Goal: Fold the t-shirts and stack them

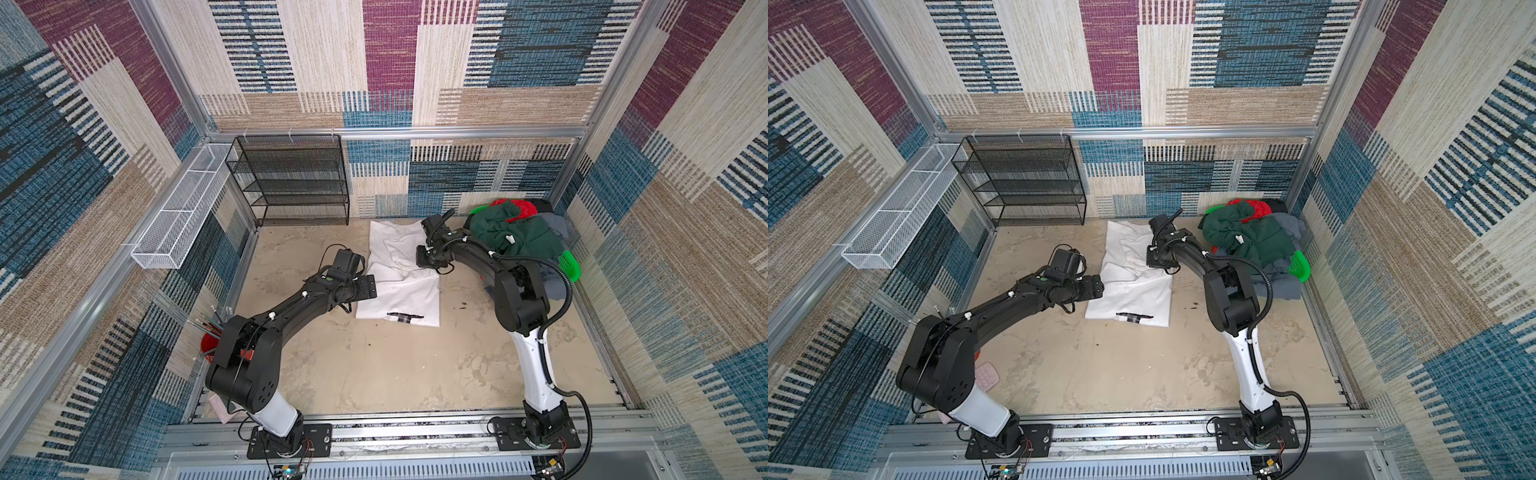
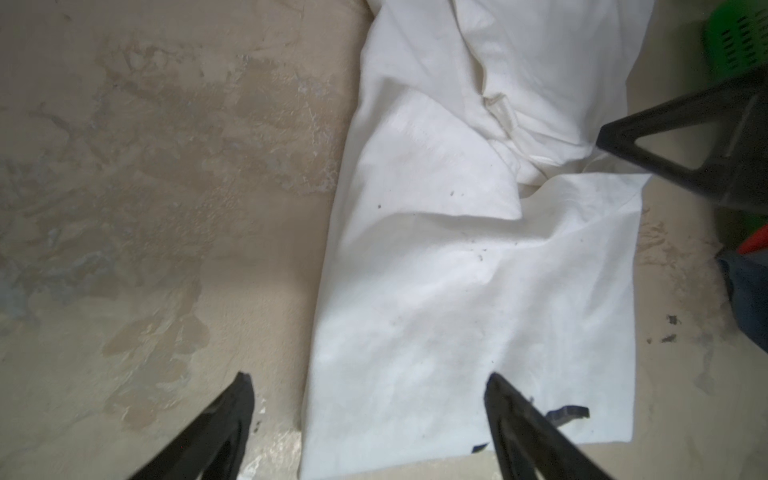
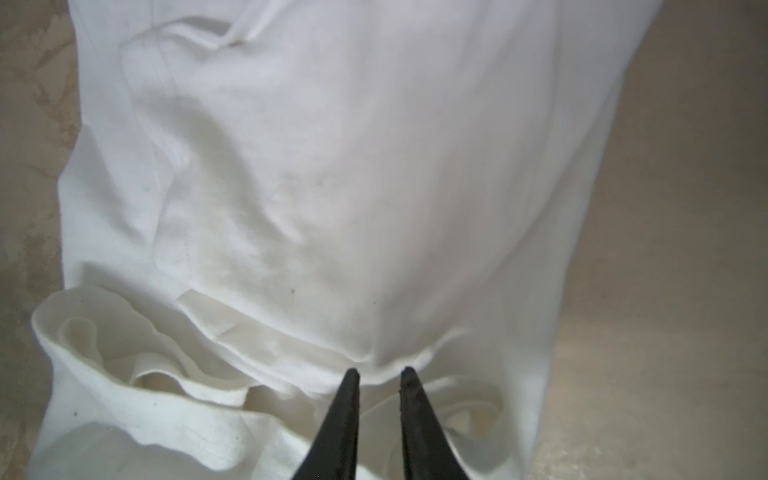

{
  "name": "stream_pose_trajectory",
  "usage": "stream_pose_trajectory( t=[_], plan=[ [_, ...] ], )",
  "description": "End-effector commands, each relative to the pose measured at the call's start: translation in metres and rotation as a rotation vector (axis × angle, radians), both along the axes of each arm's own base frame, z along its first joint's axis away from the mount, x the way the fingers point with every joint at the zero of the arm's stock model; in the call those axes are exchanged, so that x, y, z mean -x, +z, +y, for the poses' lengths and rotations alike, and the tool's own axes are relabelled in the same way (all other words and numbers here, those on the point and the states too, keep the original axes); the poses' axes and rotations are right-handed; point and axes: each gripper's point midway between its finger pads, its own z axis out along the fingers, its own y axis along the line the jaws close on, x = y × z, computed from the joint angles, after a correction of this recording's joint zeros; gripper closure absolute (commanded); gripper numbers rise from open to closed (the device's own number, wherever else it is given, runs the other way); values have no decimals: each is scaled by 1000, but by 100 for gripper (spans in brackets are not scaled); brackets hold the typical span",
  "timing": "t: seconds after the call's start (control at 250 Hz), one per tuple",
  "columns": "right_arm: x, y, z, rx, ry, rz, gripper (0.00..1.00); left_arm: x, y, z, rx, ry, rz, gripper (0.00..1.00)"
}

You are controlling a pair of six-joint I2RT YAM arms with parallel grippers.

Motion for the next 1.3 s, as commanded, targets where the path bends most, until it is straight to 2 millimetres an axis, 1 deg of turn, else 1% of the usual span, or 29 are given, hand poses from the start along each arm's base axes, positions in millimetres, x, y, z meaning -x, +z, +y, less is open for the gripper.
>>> stream_pose_trajectory(
  t=[0.0,0.052,0.084,0.152,0.24,0.248,0.38,0.5,0.516,0.6,0.632,0.688,0.716,0.764,0.828,0.86,0.996,1.12,1.208,1.296],
  plan=[
    [-1,28,-8,-14,-11,-41,42,12,-9,10,-43,-6,29,9],
    [2,41,-16,-17,-32,-66,13,17,-13,15,-58,5,36,7],
    [4,50,-21,-21,-48,-84,0,20,-14,18,-61,9,37,7],
    [14,66,-27,-45,-69,-113,2,24,-16,23,-66,21,39,4],
    [37,76,-28,-113,-83,-110,2,25,-16,24,-46,28,32,2],
    [38,80,-27,-125,-85,-117,1,26,-16,24,-44,27,33,2],
    [89,63,-33,-232,-126,-52,2,24,-18,21,-3,29,45,2],
    [133,38,-41,-309,-182,14,1,24,-19,16,45,29,54,2],
    [138,34,-42,-320,-190,26,0,24,-19,15,53,28,52,2],
    [163,17,-36,-403,-181,83,8,25,-20,13,97,40,38,2],
    [171,10,-33,-432,-174,111,12,26,-21,12,116,44,36,2],
    [183,1,-30,-473,-170,149,20,28,-22,11,149,51,33,2],
    [189,-4,-29,-483,-172,164,22,29,-23,11,162,53,37,3],
    [194,-10,-31,-492,-184,174,23,31,-24,12,178,60,39,3],
    [199,-15,-33,-500,-199,177,28,33,-27,14,198,70,45,4],
    [202,-17,-34,-501,-205,181,29,34,-28,14,210,73,48,4],
    [204,-20,-33,-519,-210,178,32,39,-37,13,242,82,65,8],
    [206,-26,-32,-498,-186,199,38,42,-43,10,261,77,77,13],
    [208,-28,-34,-480,-186,205,39,45,-45,9,274,76,90,16],
    [209,-28,-29,-476,-169,199,39,46,-49,9,282,84,90,17]
  ],
)
